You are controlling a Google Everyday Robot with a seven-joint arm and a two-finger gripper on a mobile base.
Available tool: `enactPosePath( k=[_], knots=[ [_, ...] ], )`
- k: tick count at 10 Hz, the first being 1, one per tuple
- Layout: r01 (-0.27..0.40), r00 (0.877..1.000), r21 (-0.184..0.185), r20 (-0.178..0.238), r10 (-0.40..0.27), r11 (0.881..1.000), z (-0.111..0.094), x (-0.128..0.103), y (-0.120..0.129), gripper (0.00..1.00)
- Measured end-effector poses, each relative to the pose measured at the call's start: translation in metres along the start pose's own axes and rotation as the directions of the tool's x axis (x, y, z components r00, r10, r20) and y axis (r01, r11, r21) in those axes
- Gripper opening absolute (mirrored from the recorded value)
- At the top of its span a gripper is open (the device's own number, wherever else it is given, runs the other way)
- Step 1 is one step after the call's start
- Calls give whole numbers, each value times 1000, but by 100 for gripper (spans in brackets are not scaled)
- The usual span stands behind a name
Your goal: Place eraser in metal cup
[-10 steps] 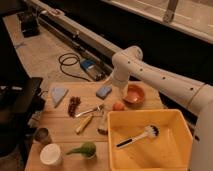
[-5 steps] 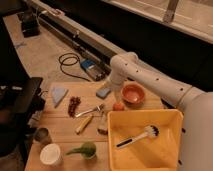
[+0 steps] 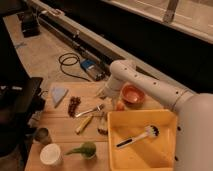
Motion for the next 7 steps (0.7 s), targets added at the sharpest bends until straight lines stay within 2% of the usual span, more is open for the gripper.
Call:
enactPosePath(
  k=[4,7],
  knots=[
    [-3,1000,2,3,3,1000,2,0,2,80],
    [-10,999,3,37,10,1000,19,-5,5,80]
  ],
)
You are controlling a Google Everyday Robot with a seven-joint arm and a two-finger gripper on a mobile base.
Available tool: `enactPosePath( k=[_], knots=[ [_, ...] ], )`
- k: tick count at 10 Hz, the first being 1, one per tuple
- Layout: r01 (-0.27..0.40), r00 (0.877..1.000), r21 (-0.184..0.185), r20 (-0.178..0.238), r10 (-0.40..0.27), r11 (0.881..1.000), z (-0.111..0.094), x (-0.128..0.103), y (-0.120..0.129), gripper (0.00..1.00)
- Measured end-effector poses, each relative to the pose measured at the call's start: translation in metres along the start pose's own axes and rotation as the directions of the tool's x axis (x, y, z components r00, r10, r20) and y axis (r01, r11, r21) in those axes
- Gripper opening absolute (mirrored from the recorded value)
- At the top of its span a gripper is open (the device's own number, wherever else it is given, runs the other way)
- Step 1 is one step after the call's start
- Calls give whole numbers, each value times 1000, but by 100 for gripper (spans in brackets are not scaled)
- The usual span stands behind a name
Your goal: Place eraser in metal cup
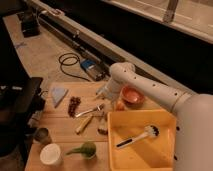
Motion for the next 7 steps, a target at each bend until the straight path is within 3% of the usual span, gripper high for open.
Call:
enactPosePath(
  k=[7],
  knots=[
    [-29,991,8,130,28,1000,45,4,17,80]
  ],
)
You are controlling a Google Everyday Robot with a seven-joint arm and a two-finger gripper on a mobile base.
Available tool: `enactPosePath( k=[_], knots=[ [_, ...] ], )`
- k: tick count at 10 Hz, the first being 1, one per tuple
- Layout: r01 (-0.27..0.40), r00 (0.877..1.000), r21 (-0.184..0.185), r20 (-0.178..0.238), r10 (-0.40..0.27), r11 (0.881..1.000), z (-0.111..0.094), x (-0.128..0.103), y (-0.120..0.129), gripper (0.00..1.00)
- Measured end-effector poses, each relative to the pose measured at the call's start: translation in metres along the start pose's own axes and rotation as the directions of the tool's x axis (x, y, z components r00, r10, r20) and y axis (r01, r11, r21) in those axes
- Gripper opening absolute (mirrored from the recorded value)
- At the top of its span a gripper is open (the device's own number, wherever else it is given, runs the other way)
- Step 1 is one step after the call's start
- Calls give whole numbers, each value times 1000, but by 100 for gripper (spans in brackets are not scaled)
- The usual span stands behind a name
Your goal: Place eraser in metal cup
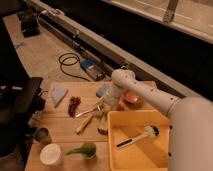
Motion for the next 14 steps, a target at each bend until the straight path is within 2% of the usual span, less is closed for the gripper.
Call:
enactPosePath(
  k=[1,4,5,8,9,10,14],
  knots=[
    [-7,1000,0,11,7,1000,6,2,3,77],
    [-12,1000,1,20,12,1000,9,3,6,48],
    [-9,1000,0,18,9,1000,9,2,6,33],
    [-8,1000,2,13,8,1000,6,3,5,6],
    [-6,1000,3,8,6,1000,5,3,5,1],
    [-6,1000,13,1,6,1000,1,4,4,0],
    [9,999,91,-43,-5,996,-39,0,-4,0]
  ],
)
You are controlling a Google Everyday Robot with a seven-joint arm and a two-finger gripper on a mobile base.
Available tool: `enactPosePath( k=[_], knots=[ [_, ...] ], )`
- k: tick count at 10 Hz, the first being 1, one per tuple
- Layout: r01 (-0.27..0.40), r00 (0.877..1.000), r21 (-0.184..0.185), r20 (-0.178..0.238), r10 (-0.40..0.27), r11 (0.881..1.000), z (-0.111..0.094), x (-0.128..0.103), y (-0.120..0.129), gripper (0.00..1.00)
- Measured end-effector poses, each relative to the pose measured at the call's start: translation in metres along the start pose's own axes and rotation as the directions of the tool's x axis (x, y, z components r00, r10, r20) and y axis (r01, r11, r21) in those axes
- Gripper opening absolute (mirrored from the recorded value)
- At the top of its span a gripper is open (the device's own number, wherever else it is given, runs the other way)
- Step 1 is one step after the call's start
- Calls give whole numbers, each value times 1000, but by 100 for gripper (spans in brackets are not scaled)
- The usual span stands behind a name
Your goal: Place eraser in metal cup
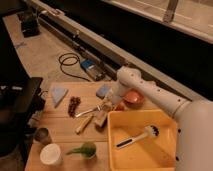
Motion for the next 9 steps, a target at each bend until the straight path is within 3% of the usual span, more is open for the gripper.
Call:
enactPosePath(
  k=[3,5,7,8,9],
  knots=[
    [22,999,101,-27,-19,995,-33,0,-18,0],
    [45,998,175,-41,-38,984,-55,3,-42,0],
    [86,996,202,-55,-76,976,-63,0,-73,0],
    [120,992,211,-72,-106,970,-64,-6,-101,0],
    [138,989,207,-83,-123,968,-63,-12,-117,0]
  ],
)
